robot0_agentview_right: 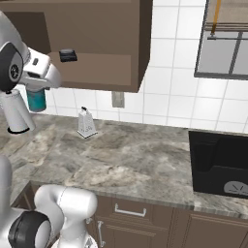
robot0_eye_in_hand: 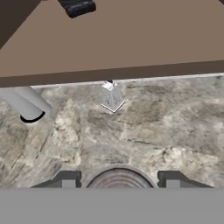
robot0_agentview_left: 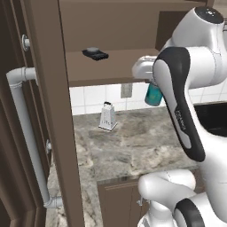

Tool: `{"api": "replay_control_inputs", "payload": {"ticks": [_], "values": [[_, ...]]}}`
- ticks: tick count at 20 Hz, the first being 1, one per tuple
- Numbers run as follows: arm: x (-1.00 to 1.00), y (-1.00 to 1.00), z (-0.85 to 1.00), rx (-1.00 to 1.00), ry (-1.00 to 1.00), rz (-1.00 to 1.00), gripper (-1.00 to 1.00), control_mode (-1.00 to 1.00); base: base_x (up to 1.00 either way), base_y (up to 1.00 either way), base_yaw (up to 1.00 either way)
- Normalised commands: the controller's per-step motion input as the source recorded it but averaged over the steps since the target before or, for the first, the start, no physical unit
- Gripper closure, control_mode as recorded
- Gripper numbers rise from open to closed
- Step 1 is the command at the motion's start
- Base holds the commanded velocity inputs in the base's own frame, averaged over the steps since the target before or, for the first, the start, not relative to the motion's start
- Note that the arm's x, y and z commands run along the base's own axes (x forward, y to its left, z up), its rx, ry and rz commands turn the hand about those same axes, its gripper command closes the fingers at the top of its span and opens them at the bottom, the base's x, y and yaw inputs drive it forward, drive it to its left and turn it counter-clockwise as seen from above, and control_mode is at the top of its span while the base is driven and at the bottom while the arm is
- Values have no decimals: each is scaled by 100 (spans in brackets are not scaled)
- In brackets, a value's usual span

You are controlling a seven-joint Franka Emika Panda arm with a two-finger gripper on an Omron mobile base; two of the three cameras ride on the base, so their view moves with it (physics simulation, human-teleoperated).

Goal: Pick the canned food and jam from the counter and place them in the cabinets closest to them.

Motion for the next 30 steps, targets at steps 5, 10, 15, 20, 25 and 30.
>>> {"api": "replay_control_inputs", "payload": {"ticks": [5,10,15,20,25,30], "values": [[29,-13,30,0,0,-3,100,-100,0,0,0],[26,-7,34,0,0,-3,100,-100,0,0,0],[19,0,18,0,0,-1,100,-100,0,0,0],[2,0,5,0,0,0,100,-100,0,0,0],[0,0,-1,-1,0,1,100,-100,0,0,0],[0,0,-11,-8,-3,2,100,-100,0,0,0]]}}
